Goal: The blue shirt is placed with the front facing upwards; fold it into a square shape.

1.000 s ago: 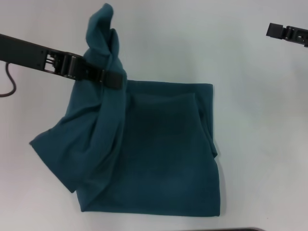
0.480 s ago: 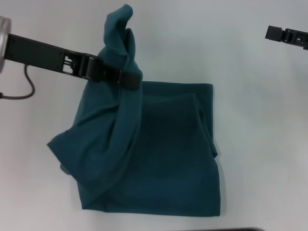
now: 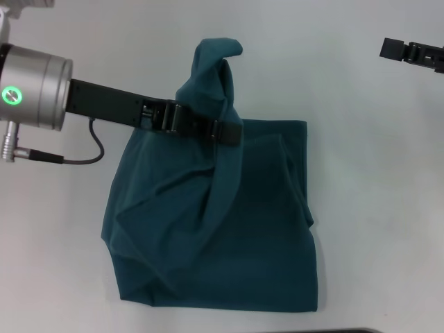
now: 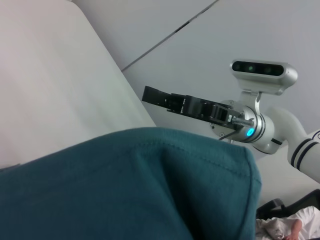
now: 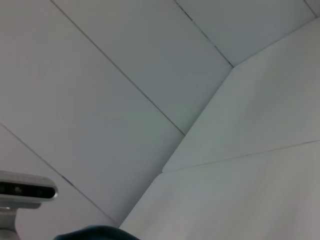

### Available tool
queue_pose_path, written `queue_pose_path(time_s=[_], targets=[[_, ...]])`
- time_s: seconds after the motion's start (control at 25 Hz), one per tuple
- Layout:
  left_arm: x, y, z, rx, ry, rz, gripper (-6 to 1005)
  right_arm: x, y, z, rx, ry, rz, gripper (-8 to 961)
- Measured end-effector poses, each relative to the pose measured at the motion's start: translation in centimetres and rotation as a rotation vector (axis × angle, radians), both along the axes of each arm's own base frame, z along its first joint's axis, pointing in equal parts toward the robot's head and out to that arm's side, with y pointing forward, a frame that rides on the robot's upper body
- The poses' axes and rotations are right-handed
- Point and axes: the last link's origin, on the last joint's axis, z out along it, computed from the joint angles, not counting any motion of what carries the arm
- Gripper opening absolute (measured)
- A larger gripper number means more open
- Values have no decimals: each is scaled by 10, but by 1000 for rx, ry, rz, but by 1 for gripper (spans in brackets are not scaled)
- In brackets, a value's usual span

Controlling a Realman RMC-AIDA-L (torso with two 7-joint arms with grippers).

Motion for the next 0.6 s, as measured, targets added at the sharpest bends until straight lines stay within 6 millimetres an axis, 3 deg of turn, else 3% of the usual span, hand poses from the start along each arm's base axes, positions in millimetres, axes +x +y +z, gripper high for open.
queue_pose_path(time_s=[0.36,0.6], targets=[[-1,-2,-12,-12,-70,-22,80,0,-2,0,-3,7,2,777],[1,-5,-18,-21,-114,-55,299,0,-3,1,-5,9,8,777]])
